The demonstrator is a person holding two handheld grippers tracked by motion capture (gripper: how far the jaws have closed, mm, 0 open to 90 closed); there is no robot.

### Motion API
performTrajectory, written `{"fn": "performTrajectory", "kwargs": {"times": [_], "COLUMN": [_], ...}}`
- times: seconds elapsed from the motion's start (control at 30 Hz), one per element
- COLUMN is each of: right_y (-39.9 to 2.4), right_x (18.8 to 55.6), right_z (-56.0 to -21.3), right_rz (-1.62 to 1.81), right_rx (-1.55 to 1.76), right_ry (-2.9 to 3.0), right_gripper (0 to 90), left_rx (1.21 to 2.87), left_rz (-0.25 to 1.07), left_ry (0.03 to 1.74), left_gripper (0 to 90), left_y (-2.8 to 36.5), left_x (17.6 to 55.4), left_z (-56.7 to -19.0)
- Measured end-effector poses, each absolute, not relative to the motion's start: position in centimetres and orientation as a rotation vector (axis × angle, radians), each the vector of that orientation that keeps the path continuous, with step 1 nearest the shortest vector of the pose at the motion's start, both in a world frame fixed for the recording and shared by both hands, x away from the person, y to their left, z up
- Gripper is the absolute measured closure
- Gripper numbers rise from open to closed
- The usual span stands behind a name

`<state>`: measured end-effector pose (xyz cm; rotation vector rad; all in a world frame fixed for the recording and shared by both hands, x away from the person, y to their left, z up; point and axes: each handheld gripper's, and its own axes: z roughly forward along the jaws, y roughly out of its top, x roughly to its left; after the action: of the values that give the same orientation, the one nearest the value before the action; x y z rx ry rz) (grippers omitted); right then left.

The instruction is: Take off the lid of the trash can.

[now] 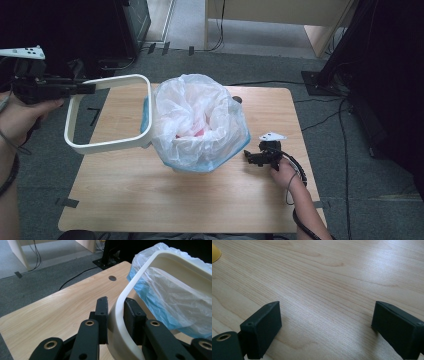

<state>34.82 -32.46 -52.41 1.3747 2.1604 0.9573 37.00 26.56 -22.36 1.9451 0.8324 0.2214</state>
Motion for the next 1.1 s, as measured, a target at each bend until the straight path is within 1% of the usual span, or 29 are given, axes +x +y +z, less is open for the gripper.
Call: {"fn": "performTrajectory", "kwargs": {"times": [0.33, 1.1], "right_y": [-32.5, -32.5], "right_x": [34.8, 34.8], "right_z": [-52.4, -52.4], "right_rz": [0.957, 0.957], "right_rx": [1.374, 1.375], "right_ry": [2.161, 2.16], "right_gripper": [9.0, 9.0], "left_rx": [1.929, 1.962], "left_rz": [0.216, 0.204], "left_ry": [0.824, 0.905], "left_gripper": [73.9, 73.6], "left_y": [27.9, 29.7], "left_x": [36.3, 35.5], "left_z": [-23.5, -27.4]}}
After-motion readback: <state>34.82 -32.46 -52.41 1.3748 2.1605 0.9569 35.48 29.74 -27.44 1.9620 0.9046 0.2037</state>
